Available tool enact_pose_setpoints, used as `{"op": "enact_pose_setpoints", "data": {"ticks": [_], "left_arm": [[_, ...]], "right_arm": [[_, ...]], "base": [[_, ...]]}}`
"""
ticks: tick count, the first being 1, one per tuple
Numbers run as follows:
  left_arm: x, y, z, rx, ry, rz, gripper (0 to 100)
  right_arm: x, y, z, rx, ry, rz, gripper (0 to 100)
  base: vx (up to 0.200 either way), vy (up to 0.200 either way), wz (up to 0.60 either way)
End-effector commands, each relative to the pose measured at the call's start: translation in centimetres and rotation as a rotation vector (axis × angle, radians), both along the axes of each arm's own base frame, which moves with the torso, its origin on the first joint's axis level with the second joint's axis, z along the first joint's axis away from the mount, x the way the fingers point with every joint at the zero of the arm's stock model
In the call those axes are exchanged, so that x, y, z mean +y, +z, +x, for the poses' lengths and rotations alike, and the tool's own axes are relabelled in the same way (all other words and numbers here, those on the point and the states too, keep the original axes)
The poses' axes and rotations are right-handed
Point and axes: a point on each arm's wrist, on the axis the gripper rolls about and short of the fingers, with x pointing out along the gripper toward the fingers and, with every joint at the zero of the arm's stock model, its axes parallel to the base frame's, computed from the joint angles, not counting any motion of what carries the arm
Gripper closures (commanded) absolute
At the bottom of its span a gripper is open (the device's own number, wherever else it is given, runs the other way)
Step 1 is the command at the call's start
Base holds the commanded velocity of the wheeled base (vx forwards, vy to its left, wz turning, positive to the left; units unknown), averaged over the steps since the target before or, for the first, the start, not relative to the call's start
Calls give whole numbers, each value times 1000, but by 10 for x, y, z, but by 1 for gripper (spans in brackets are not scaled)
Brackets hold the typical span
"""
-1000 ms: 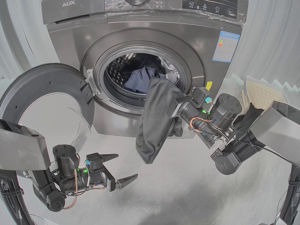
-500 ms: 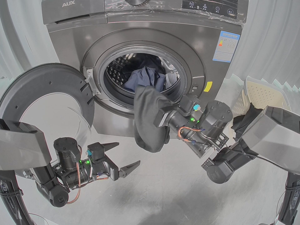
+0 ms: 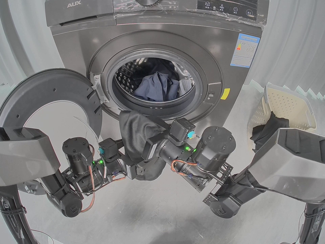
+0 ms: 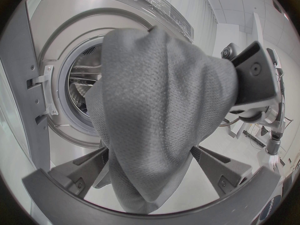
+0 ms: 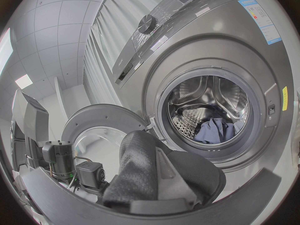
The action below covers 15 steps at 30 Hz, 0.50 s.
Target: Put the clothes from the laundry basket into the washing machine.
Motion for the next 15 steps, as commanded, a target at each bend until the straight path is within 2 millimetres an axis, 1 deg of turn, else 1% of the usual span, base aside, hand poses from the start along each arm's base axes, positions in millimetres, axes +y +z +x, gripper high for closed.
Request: {"op": "enact_pose_setpoints", "data": {"ticks": [1, 5, 6, 8, 11, 15], "left_arm": [[-1, -6, 3, 12, 2, 6, 0], [1, -12, 7, 24, 14, 12, 0], [2, -13, 11, 22, 23, 9, 0], [6, -12, 16, 16, 50, 3, 0], [5, -13, 22, 20, 83, -17, 0], [5, -13, 22, 24, 84, -20, 0]], "right_arm": [[6, 2, -10, 2, 25, 10, 100], [5, 0, -19, 20, 37, -1, 100], [3, -1, -25, 26, 47, -7, 100], [0, -1, -31, 38, 54, -12, 100], [-1, 0, -35, 42, 62, -7, 100], [1, -1, -43, 49, 81, -11, 100]], "base": [[0, 0, 0], [0, 0, 0], [0, 0, 0], [0, 0, 0], [0, 0, 0], [0, 0, 0]]}}
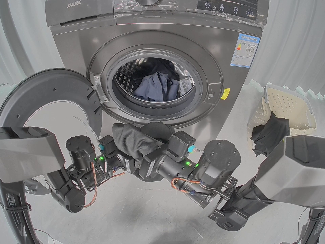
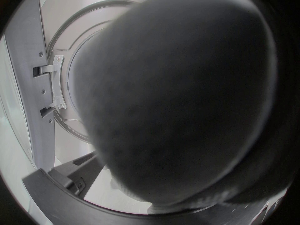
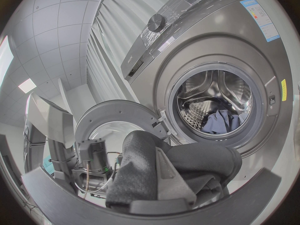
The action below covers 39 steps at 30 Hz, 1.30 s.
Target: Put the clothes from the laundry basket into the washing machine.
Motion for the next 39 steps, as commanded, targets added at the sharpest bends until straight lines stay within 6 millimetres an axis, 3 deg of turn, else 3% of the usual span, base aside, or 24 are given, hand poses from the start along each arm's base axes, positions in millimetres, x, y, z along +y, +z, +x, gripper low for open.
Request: {"op": "enact_pose_setpoints", "data": {"ticks": [1, 2, 12, 20, 23, 28, 36, 37, 39], "left_arm": [[-1, -4, 1, 5, -2, 1, 0], [-2, -5, 1, 8, -4, 3, 100], [-1, -1, 7, -5, 18, -19, 100], [4, 38, 10, -92, 86, -131, 100], [3, 52, 4, -113, 73, -163, 100], [-3, 56, -2, -119, 50, -171, 100], [-4, 59, -6, -124, 41, -175, 100], [-4, 60, -6, -126, 41, -174, 100], [-3, 60, -7, -127, 43, -174, 100]], "right_arm": [[1, 3, -9, 0, 21, 4, 100], [2, 3, -10, 4, 25, 7, 100], [-4, 9, -6, -3, 9, 22, 100], [-43, -16, 33, 88, -156, -63, 100], [-42, -34, 36, 120, -162, -102, 100], [-36, -43, 36, 123, -151, -116, 100], [-32, -37, 28, 100, -122, -94, 100], [-34, -33, 26, 96, -122, -90, 0], [-39, -28, 22, 94, -121, -90, 0]], "base": [[0, 0, 0], [0, 0, 0], [0, 0, 0], [0, 0, 0], [0, 0, 0], [0, 0, 0], [0, 0, 0], [0, 0, 0], [0, 0, 0]]}}
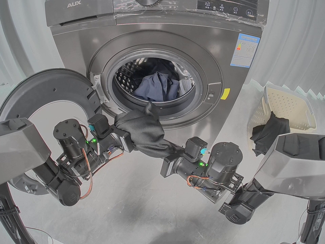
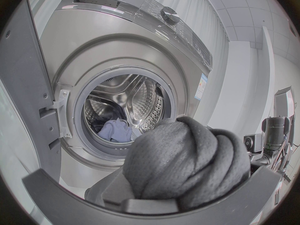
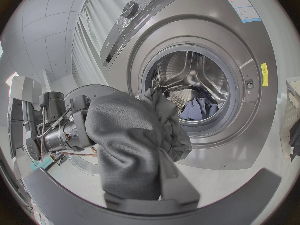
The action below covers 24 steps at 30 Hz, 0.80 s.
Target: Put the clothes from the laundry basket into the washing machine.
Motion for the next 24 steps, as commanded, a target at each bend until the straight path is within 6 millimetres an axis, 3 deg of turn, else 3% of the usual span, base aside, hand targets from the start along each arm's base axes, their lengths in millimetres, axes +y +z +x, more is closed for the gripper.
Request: {"op": "enact_pose_setpoints", "data": {"ticks": [1, 5, 8, 12, 17, 24], "left_arm": [[2, 5, -4, -14, -1, -5, 100], [4, 5, -6, -10, 4, -3, 100], [6, 3, -7, -3, 8, 8, 100], [8, 4, -12, -3, 9, 13, 100], [11, 9, -17, -13, 9, 13, 100], [12, 10, -24, -9, 3, 17, 100]], "right_arm": [[-16, 12, -15, 1, 5, -19, 0], [-42, 22, -41, 0, 48, -67, 0], [-76, 26, -74, 16, 90, -132, 0], [-104, 26, -92, 48, 75, -153, 0], [-122, 26, -86, 48, 5, -155, 0], [-130, 24, -75, 61, -52, -157, 0]], "base": [[0, 0, 0], [0, 0, 0], [0, 0, 0], [0, 0, 0], [0, 0, 0], [0, 0, 0]]}}
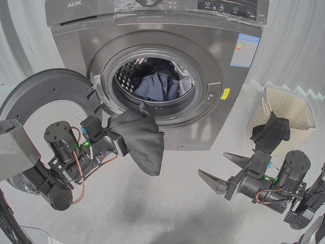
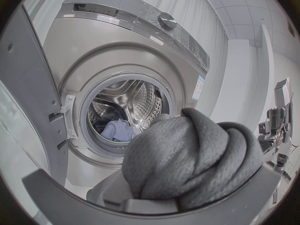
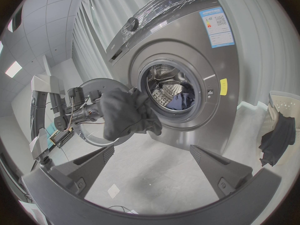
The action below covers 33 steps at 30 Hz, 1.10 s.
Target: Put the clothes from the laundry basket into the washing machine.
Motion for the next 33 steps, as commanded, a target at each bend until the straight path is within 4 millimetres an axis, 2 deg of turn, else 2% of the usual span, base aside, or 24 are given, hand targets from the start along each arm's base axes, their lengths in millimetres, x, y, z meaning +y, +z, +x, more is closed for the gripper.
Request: {"op": "enact_pose_setpoints", "data": {"ticks": [1, 13, 21, 27, 33], "left_arm": [[2, 4, -4, -10, -1, -4, 100], [0, -4, -12, 19, -17, 20, 100], [-3, -12, -22, 57, -43, 46, 100], [-8, -13, -21, 56, -61, 47, 100], [-12, -11, -18, 40, -65, 40, 100]], "right_arm": [[-9, 2, 5, -6, -42, 7, 0], [-12, -5, 12, 23, -70, -6, 0], [-9, -5, 10, 24, -55, 1, 0], [-6, -7, 8, 32, -38, -6, 0], [-7, -7, 10, 28, -49, -6, 0]], "base": [[0, 0, 0], [0, 0, 0], [0, 0, 0], [0, 0, 0], [200, 0, 0]]}}
